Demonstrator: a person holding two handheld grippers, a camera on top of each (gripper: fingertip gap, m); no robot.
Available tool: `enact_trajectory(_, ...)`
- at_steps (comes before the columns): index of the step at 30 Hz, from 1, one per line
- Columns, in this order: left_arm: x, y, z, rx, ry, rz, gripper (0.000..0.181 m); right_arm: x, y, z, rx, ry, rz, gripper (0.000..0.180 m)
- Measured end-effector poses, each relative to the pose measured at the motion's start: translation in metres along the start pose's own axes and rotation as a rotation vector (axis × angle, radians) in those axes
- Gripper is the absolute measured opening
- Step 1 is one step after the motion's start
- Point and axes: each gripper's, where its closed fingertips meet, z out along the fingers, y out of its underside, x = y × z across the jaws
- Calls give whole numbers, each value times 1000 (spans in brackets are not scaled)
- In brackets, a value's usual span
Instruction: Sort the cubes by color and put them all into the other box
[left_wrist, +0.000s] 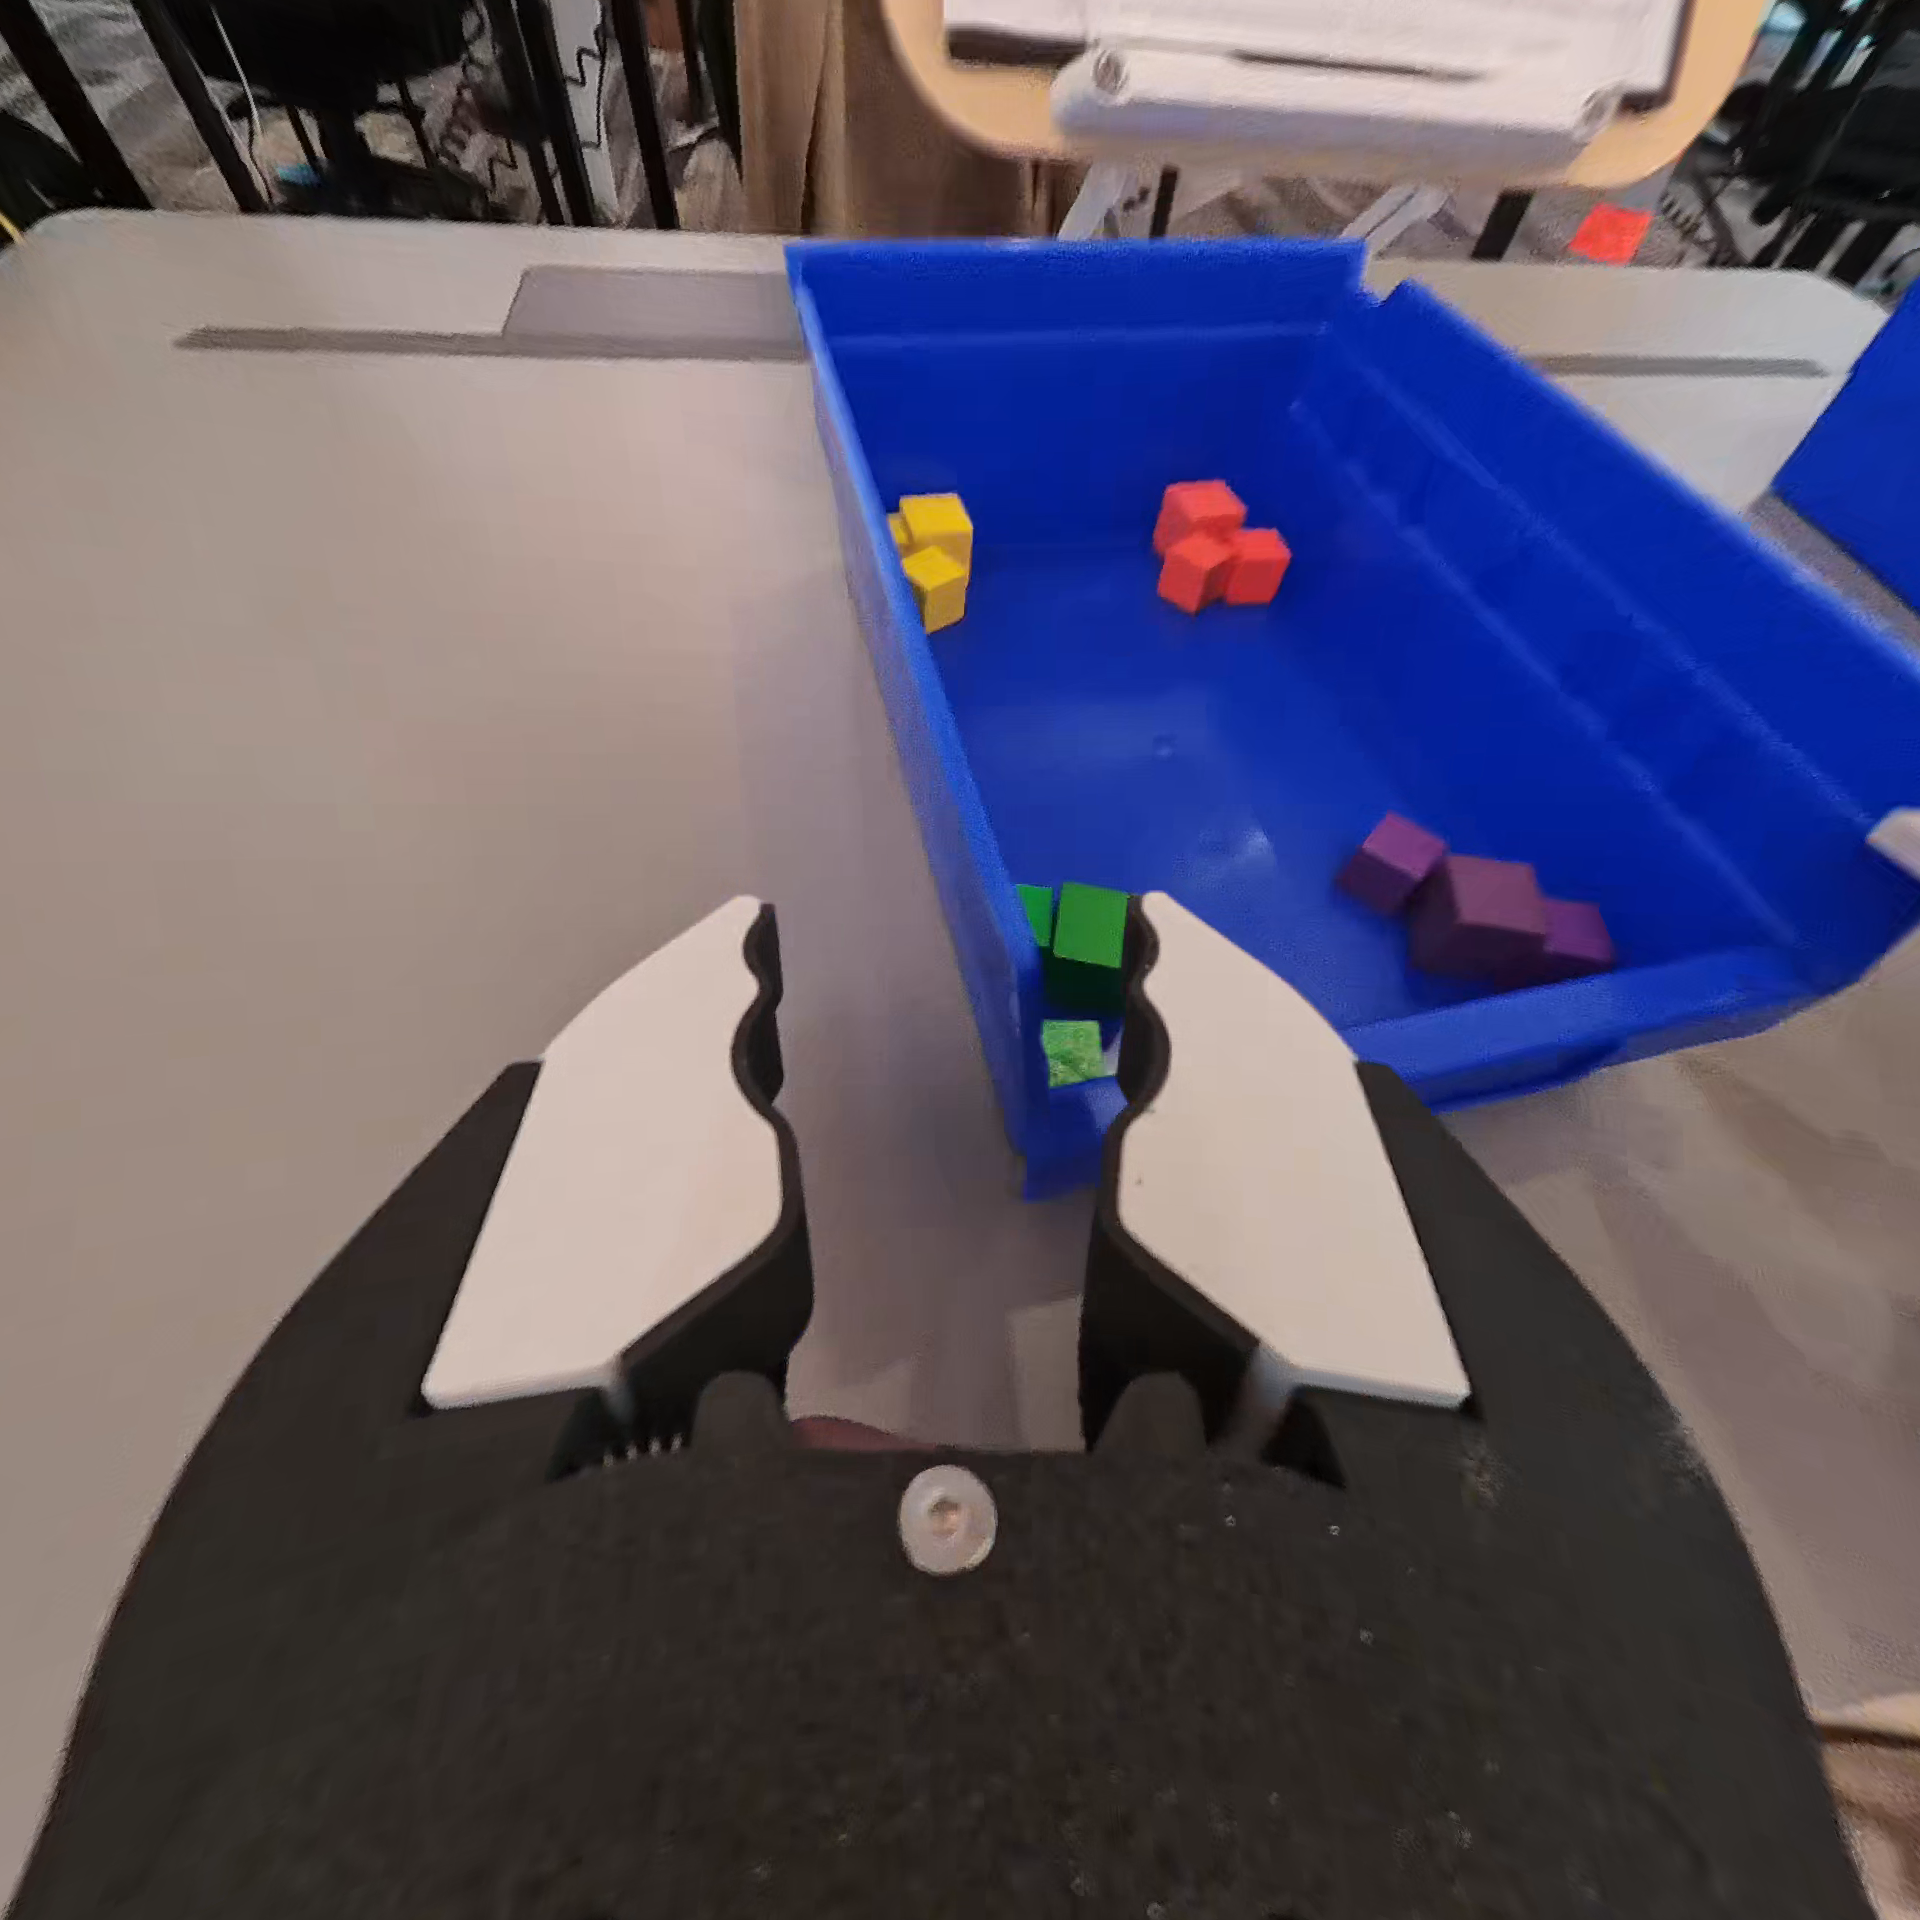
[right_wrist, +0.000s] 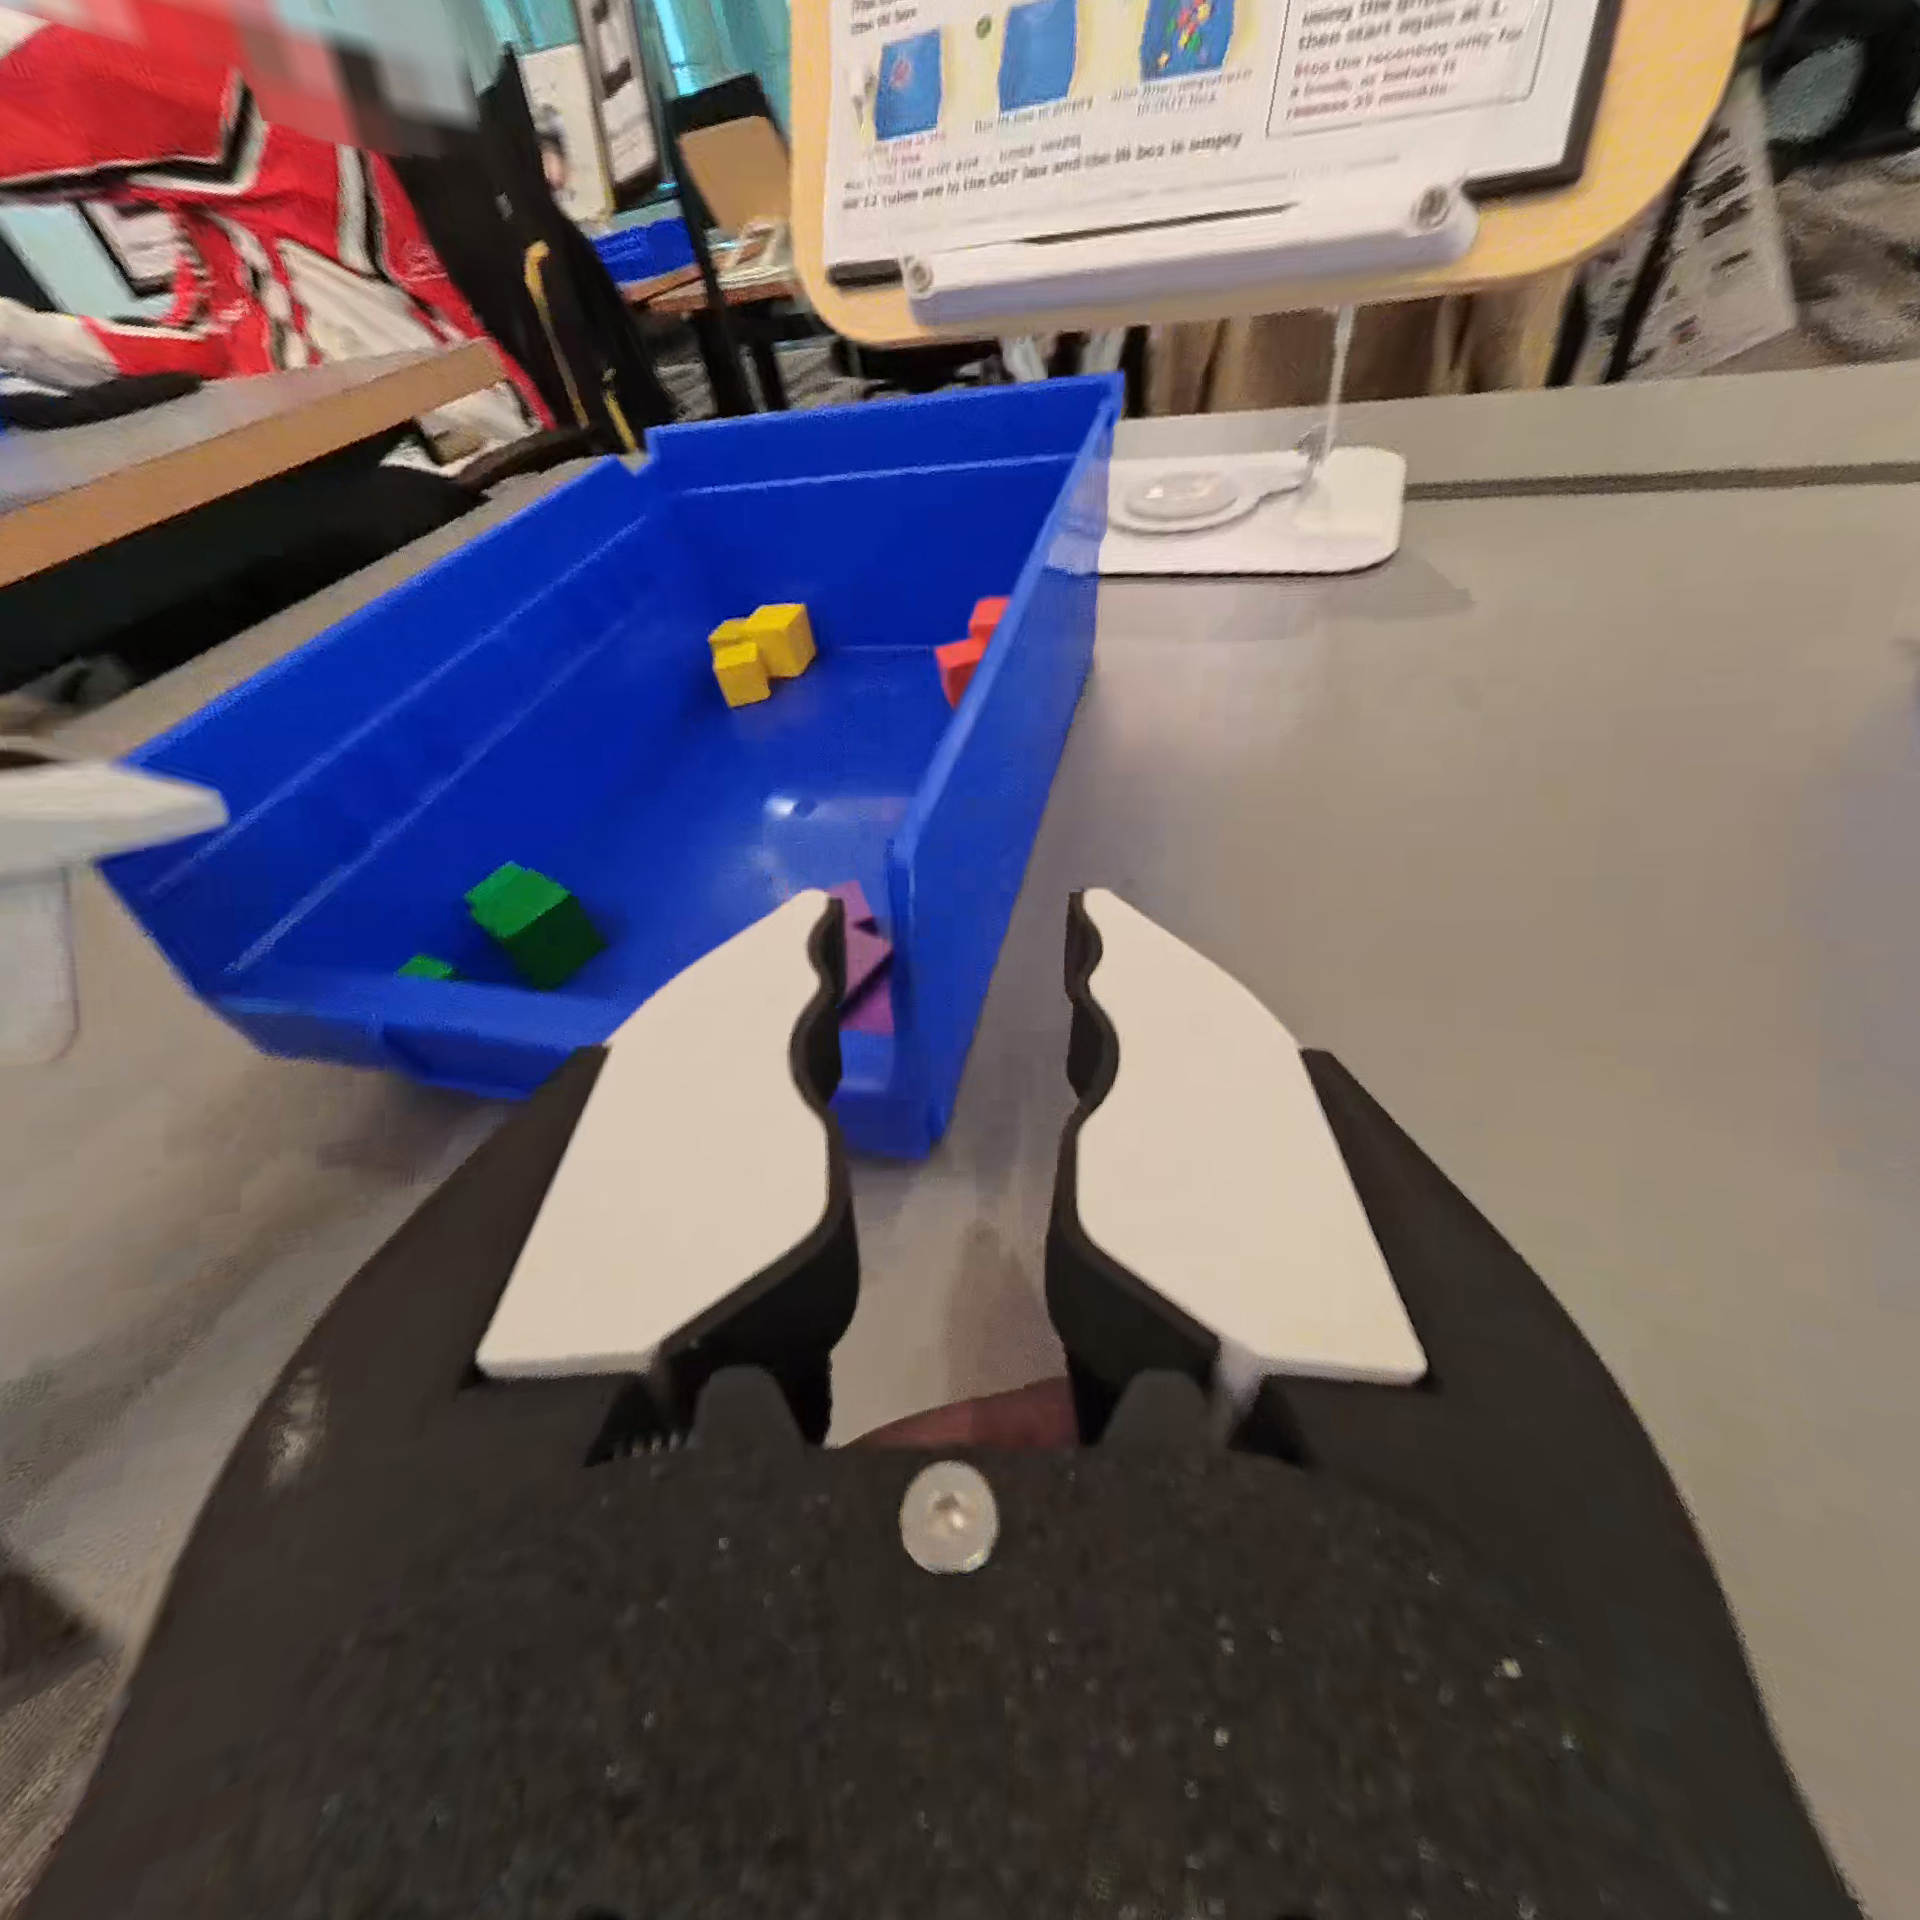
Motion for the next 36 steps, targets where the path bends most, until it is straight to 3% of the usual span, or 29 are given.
enact_trajectory(2, -2, 6, 13, -21, 2, 5, 62, 1, -5, 15, 10, 65, -7, 41)
enact_trajectory(5, 5, 7, 35, -53, 21, -29, 59, -5, 2, 38, -53, 31, 54, 34)
enact_trajectory(6, 13, 7, 40, -71, 51, -46, 51, -8, 3, 43, -68, 8, 74, 34)
enact_trajectory(7, 16, 7, 43, -88, 57, -72, 37, -8, 1, 43, -54, 9, 94, 22)
enact_trajectory(8, 10, 5, 43, -91, 4, -95, 15, -4, -1, 42, -43, 40, 104, 13)
enact_trajectory(9, 3, 3, 41, -86, -48, -87, 6, -1, -1, 42, -50, 57, 118, 9)
enact_trajectory(14, -8, 4, 32, -85, -118, -49, 5, -10, -2, 36, 2, 165, 191, 5)
enact_trajectory(18, -53, -11, 15, -42, -164, -55, 5, -58, -16, 39, 81, 130, 157, 7)
enact_trajectory(23, -134, -37, 0, -9, -199, -28, 4, -131, -26, 79, 55, 65, 149, 8)
enact_trajectory(28, -208, -41, 15, -48, -213, -23, 4, -188, -19, 130, -12, 113, 117, 6)
enact_trajectory(33, -238, -19, 36, -133, -165, -46, 5, -206, -3, 158, -112, 146, 111, 6)
enact_trajectory(36, -247, -16, 43, -113, -137, -29, 5, -213, 4, 161, -84, 127, 66, 8)
